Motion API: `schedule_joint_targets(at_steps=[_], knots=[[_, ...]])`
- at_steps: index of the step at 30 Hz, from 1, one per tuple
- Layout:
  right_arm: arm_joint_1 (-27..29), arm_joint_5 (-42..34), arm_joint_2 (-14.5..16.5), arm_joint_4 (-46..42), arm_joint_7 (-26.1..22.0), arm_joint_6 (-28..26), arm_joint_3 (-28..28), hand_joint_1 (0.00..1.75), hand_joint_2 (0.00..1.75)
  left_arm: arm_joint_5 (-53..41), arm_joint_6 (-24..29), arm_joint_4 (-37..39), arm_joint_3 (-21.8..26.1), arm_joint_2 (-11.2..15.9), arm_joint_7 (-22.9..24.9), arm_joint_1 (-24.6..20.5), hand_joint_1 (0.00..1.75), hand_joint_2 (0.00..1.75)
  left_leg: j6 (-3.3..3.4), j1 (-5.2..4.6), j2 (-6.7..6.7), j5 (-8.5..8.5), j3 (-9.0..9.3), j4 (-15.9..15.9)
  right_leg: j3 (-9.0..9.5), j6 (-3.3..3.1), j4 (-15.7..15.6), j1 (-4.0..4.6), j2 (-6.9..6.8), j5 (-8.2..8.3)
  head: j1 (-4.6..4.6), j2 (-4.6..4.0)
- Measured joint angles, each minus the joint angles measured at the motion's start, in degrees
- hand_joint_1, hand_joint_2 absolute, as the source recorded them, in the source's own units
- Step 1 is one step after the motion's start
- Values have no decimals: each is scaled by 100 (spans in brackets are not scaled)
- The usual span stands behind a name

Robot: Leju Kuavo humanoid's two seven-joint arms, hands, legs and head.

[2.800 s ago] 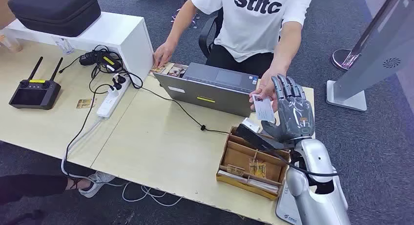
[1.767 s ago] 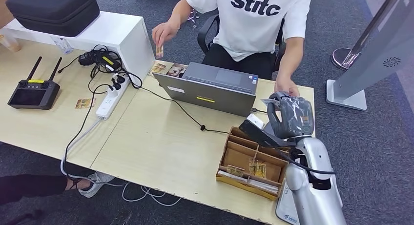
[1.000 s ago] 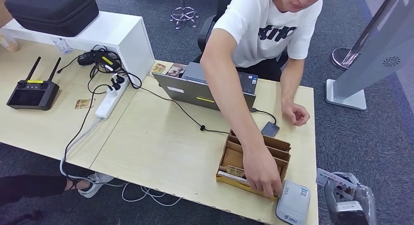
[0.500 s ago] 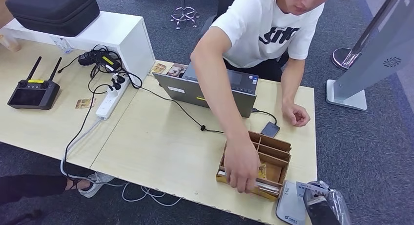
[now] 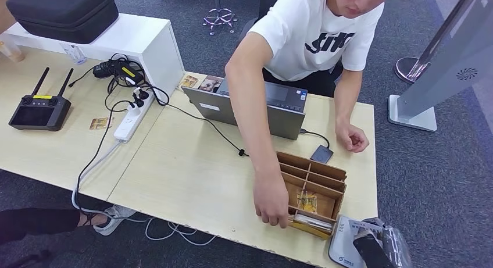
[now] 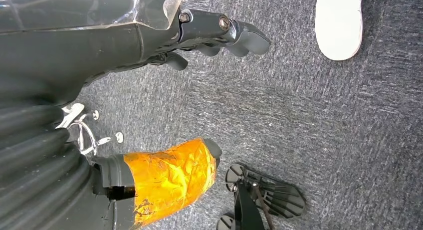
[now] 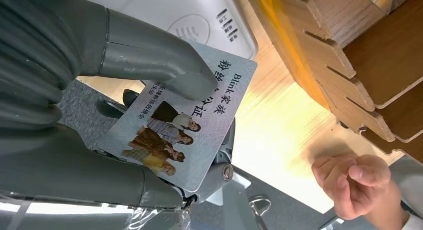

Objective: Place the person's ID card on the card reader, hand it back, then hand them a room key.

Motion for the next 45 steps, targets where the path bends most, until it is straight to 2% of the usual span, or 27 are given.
schedule_joint_targets(at_steps=[14, 22, 26, 30, 35, 41, 45], knots=[[-8, 774, 3, -187, 284, -416, 0, 175, 175, -190, -13, -27, 240, -26, -1, -15, 0, 175, 0, 0, 0, 0, 0, 0, 0, 0, 0, -1, 0, 0, 0, 0], [-103, 757, 167, -1054, -174, -951, 38, 175, 175, -392, -26, -61, 396, -87, -1, -29, 0, 175, 0, 0, 2, 0, -1, 0, 0, -1, 2, 0, 2, 1, 0, 0], [-468, 747, 240, -1579, -150, -770, 256, 175, 175, -560, -51, -63, 410, -88, -1, -60, 0, 175, -3, 0, 8, 2, 2, 0, 1, -3, 3, 1, 6, 2, 0, 0], [-1054, 936, 263, -1665, 142, -418, 721, 175, 175, -758, -96, -62, 411, -76, -6, -108, 0, 175, -9, 1, 12, 8, 3, -1, 2, -11, 7, 1, 10, 9, 0, 0], [-1873, 1039, 323, -1330, 498, -221, 1378, 175, 175, -914, -145, -61, 411, -27, -29, -175, 0, 175, -15, 1, 5, 19, 5, -1, 2, -11, 8, 2, 6, 13, 0, -1], [-2627, 1244, 410, -700, 862, -16, 1778, 175, 175, -1098, -201, -61, 409, 30, -37, -210, 0, 175, -17, 4, 12, 20, 2, -1, -4, -15, 11, 1, 16, 17, 1, 0], [-3289, 1343, 611, 56, 1050, 33, 1990, 0, 175, -1220, -247, -61, 402, 74, -38, -273, 0, 175, -21, 3, 16, 23, 5, -1, -5, -19, 11, 2, 19, 21, 0, 0]])
